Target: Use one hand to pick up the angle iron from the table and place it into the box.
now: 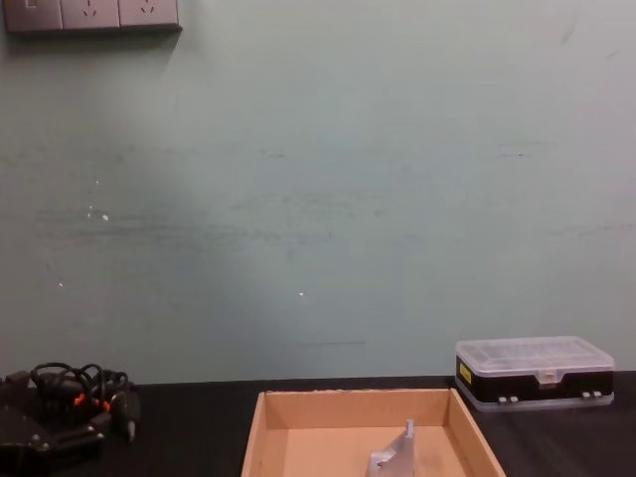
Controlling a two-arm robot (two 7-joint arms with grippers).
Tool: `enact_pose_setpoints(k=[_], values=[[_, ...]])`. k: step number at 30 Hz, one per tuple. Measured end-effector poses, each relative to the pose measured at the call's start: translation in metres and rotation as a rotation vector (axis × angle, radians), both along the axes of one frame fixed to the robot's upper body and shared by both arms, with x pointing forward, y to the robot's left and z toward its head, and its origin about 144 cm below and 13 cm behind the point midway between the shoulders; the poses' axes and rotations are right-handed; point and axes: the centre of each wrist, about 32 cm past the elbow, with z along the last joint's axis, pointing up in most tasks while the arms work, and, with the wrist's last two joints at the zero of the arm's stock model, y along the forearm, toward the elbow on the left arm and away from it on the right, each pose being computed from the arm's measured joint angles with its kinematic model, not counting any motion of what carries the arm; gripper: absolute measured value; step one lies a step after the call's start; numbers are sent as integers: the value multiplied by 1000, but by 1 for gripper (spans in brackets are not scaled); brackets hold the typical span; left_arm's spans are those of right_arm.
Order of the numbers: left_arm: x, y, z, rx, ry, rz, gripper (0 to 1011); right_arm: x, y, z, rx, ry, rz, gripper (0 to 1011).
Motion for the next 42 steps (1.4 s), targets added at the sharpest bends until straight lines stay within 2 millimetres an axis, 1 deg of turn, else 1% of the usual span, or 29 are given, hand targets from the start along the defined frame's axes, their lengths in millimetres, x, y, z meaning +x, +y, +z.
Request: enact_pose_setpoints(k=[27,36,38,40,41,42], values=[[0,0,0,0,0,0,1012,2,3,-13,12,45,-23,1000],[0,0,0,0,0,0,1011,2,3,-13,13,46,-23,1000],[0,0,0,0,0,0,1011,2,3,-13,13,46,-23,970],[0,0,0,0,0,0,1011,2,3,-13,13,46,-23,964],[0,0,0,0,0,0,1012,2,3,-13,13,46,-23,907],[0,0,0,0,0,0,1011,2,3,-13,13,46,-23,907]])
